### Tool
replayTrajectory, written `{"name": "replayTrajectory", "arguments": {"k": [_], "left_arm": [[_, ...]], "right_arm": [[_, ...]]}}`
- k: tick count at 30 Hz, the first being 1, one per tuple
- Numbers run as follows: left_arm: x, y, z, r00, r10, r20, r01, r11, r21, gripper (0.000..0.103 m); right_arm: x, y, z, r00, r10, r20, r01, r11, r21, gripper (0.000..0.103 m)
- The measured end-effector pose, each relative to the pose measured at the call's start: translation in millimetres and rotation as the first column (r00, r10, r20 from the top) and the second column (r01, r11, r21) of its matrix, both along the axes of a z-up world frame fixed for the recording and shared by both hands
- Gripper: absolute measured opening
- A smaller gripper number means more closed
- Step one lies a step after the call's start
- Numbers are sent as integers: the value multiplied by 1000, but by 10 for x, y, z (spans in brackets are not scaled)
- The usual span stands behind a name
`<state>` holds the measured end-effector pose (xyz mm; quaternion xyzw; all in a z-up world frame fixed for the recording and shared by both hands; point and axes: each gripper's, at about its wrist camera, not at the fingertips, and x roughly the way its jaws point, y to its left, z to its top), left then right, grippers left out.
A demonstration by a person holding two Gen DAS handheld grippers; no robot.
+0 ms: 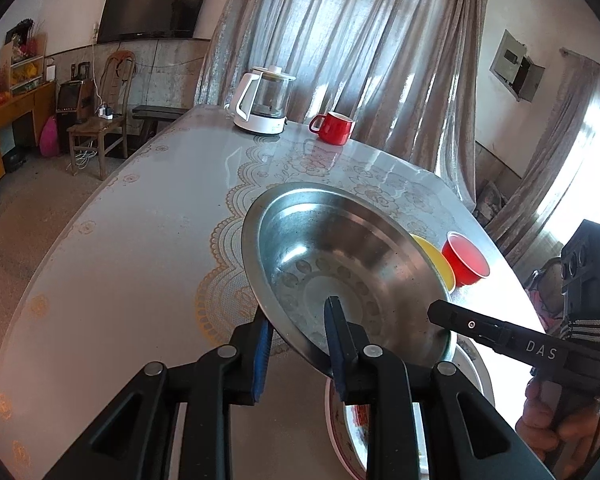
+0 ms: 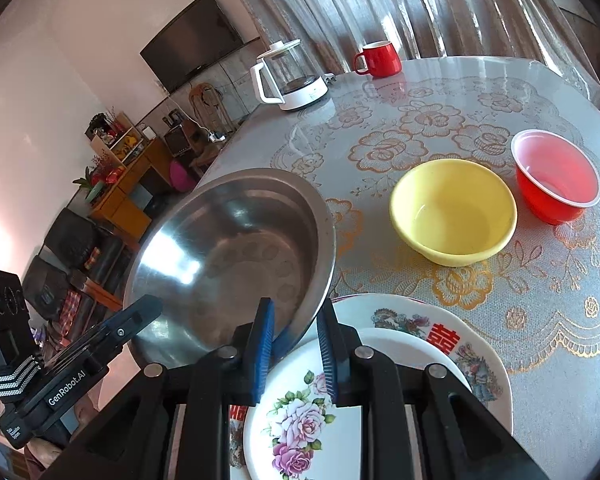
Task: Organize plates and bowls
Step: 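Carry the steel basin beside the plate stack and lower it onto the table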
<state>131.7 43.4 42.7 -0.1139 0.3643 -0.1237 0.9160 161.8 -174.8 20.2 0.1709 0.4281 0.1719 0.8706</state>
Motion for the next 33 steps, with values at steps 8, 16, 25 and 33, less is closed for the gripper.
{"name": "replayTrajectory", "arguments": {"k": [8,16,25,33], "left_arm": [[-190,-163,15,999,-39,3,40,999,-14,26],[-377,-304,14,997,-76,7,76,997,-20,27],[-565,-173,15,998,-58,20,59,998,-28,27],[-831,365,-62,999,47,4,-47,997,-68,27]], "right_arm": [[-230,-204,4,999,-32,7,32,999,18,21],[-433,-372,-21,998,-65,5,64,998,28,21],[-543,-362,-50,998,-63,4,63,998,28,21],[-505,133,-45,999,51,13,-51,999,10,21]]}}
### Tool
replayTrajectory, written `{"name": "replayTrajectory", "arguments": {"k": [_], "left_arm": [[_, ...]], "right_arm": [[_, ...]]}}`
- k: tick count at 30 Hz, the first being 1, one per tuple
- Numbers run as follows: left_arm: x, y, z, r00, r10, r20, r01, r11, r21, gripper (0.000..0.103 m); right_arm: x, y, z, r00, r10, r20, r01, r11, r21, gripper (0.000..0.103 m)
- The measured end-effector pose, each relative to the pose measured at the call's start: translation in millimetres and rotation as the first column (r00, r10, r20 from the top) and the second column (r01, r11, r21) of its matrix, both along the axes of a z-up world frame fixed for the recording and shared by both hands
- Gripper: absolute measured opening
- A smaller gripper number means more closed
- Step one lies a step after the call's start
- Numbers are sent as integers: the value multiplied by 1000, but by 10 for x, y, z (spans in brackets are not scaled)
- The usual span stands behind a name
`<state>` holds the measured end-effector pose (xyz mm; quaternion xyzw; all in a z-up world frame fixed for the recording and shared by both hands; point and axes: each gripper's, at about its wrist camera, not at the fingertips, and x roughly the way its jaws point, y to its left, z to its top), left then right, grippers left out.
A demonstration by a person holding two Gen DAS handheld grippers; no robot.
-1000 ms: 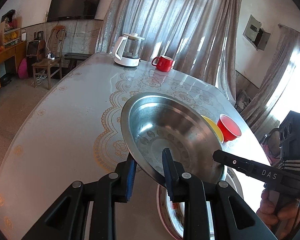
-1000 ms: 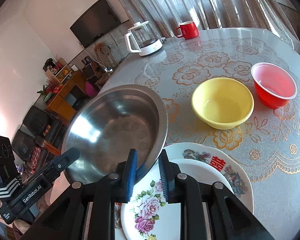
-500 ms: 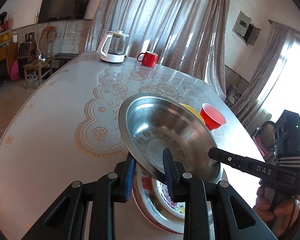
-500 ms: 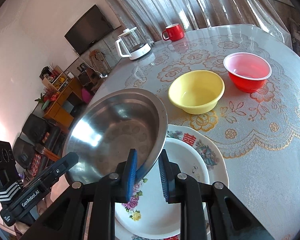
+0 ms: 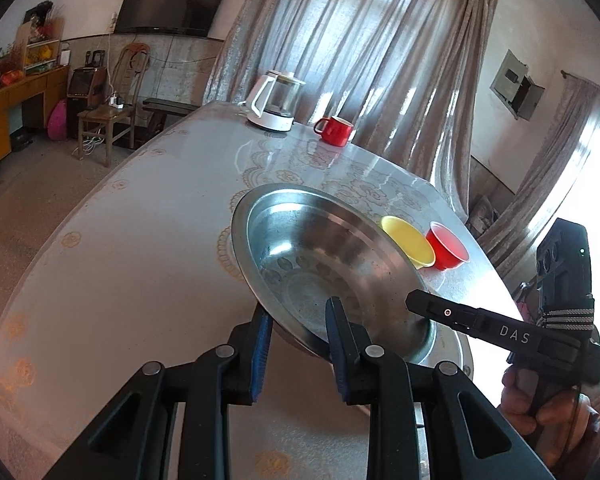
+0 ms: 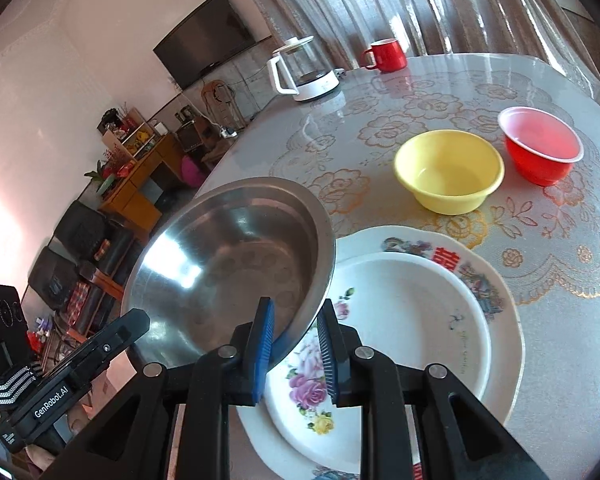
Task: Organize plates and bowls
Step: 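Carry the steel basin beside the plate stack and lower it onto the table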
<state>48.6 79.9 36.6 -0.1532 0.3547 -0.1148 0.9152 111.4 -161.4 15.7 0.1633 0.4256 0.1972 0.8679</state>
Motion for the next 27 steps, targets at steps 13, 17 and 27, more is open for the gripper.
{"name": "replayTrajectory", "arguments": {"k": [13,17,27], "left_arm": [[-122,629,-325,991,117,-72,-119,992,-28,30],[-71,648,-476,986,126,-110,-129,991,-27,31],[-10,570,-487,980,163,-111,-155,985,77,33]], "right_arm": [[163,892,-144,986,163,-31,-164,984,-65,21],[168,959,-234,984,169,-48,-173,980,-95,21],[96,1016,-305,983,177,-43,-182,972,-147,27]]}}
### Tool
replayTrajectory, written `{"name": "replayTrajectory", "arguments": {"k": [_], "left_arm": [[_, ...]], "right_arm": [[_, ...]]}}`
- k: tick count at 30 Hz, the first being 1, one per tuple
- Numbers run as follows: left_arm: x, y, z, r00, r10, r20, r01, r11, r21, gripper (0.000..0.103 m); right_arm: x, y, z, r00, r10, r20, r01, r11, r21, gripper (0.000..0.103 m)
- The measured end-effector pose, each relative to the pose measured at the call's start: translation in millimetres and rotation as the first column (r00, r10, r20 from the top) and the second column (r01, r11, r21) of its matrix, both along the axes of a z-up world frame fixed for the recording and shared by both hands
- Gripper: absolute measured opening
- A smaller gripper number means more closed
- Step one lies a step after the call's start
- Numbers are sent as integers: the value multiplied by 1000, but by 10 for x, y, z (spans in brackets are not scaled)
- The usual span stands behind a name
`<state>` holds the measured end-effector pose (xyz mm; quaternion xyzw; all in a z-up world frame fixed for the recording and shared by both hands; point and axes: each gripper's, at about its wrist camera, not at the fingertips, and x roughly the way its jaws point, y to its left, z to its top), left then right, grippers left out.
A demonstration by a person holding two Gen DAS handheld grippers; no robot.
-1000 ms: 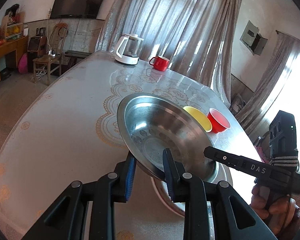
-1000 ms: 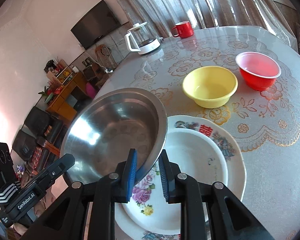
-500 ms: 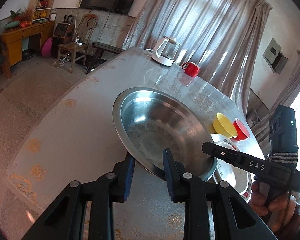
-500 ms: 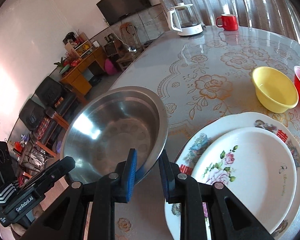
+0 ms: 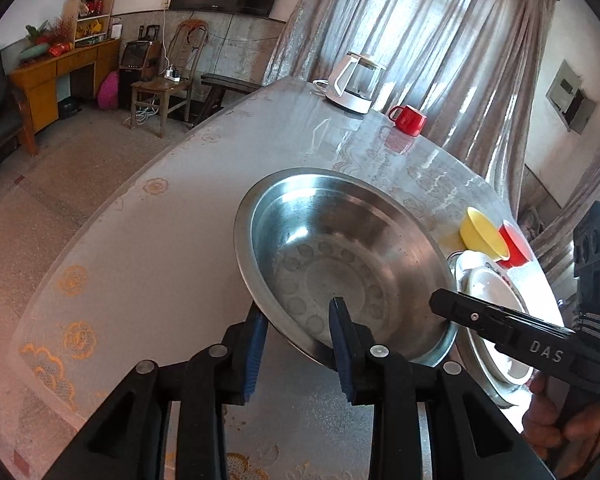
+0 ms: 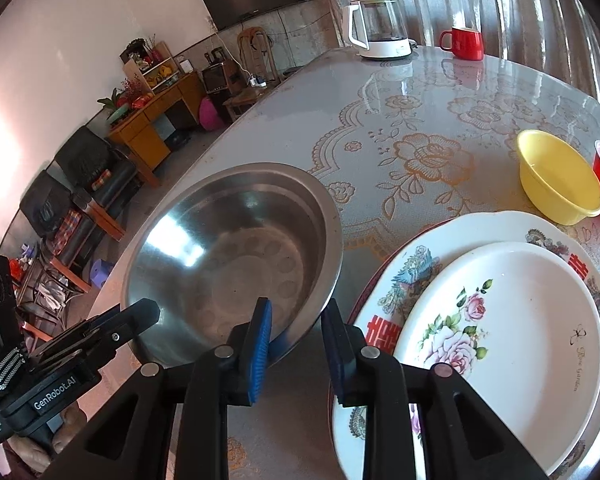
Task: Organize plates and bowls
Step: 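Carry the steel basin beside the plate stack and lower it onto the table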
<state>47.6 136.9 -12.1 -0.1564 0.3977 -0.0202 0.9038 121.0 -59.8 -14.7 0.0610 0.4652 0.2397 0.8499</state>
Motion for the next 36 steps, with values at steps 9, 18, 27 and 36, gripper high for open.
{"name": "replayTrajectory", "arguments": {"k": [9,18,27,36], "left_arm": [[-206,-27,89,999,45,31,-48,994,98,39],[-396,-107,261,995,64,73,-78,977,197,40],[-516,-237,434,991,31,130,-65,964,260,40],[-573,-424,551,988,-20,155,-30,951,308,40]], "right_arm": [[-171,-149,115,1000,-13,29,11,998,60,32],[-311,-321,164,997,-49,51,45,996,81,36],[-401,-484,215,993,-94,65,87,991,106,38],[-470,-691,226,987,-146,70,136,982,131,38]]}}
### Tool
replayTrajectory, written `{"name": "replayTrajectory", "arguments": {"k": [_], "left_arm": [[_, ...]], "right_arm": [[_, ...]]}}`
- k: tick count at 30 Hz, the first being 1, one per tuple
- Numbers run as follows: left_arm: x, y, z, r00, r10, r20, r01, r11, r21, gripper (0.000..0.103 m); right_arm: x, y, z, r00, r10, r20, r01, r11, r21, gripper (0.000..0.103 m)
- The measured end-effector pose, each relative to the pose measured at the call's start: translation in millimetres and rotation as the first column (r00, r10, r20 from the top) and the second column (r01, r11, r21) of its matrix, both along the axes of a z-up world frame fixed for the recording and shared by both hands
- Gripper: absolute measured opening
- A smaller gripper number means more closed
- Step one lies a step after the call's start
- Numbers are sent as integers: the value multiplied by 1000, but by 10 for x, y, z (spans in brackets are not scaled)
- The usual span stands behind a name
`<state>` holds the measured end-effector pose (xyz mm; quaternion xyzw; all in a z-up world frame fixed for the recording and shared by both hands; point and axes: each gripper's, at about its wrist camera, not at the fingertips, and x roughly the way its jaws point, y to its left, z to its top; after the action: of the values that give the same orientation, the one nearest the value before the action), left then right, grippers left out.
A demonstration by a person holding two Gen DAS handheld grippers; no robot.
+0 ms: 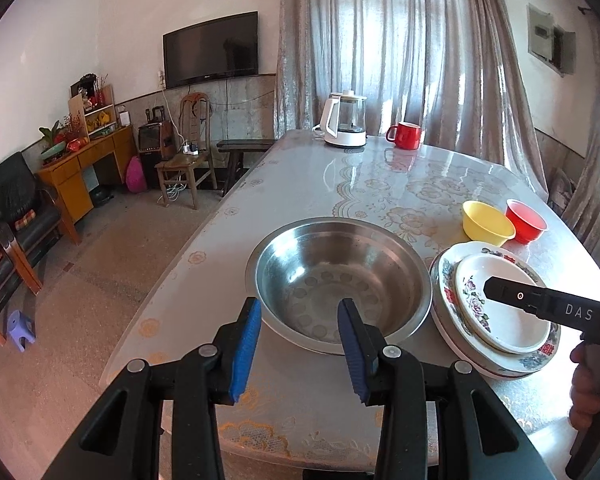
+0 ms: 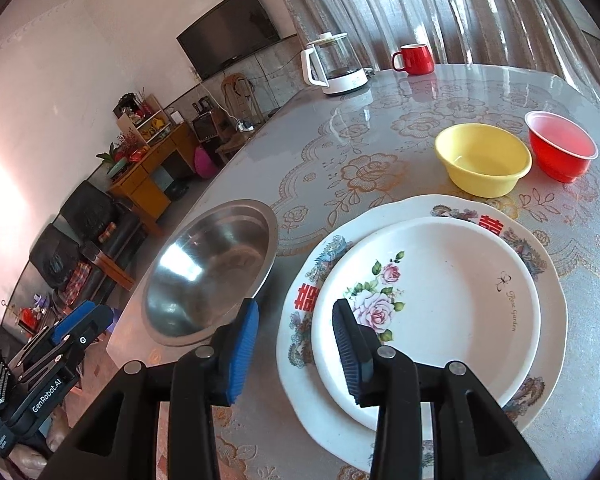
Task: Organize plates and bowls
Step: 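Carry the steel basin beside the plate stack and lower it onto the table, then move the left gripper to the yellow bowl and grasp its rim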
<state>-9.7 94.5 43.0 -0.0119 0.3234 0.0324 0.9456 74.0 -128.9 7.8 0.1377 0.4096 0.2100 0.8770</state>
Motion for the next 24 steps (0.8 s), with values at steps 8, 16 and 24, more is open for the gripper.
{"name": "replayTrajectory", "arguments": {"k": [8,16,24], "left_arm": [[35,-252,86,998,-56,16,55,997,56,41],[215,-538,90,988,-153,-15,153,987,48,43],[748,-849,148,961,-256,-106,250,966,-70,43]], "right_arm": [[-21,-322,14,997,-72,8,72,997,32,39],[-4,-658,5,988,-156,-4,156,987,41,39],[228,-1153,-38,960,-279,-40,281,958,58,39]]}}
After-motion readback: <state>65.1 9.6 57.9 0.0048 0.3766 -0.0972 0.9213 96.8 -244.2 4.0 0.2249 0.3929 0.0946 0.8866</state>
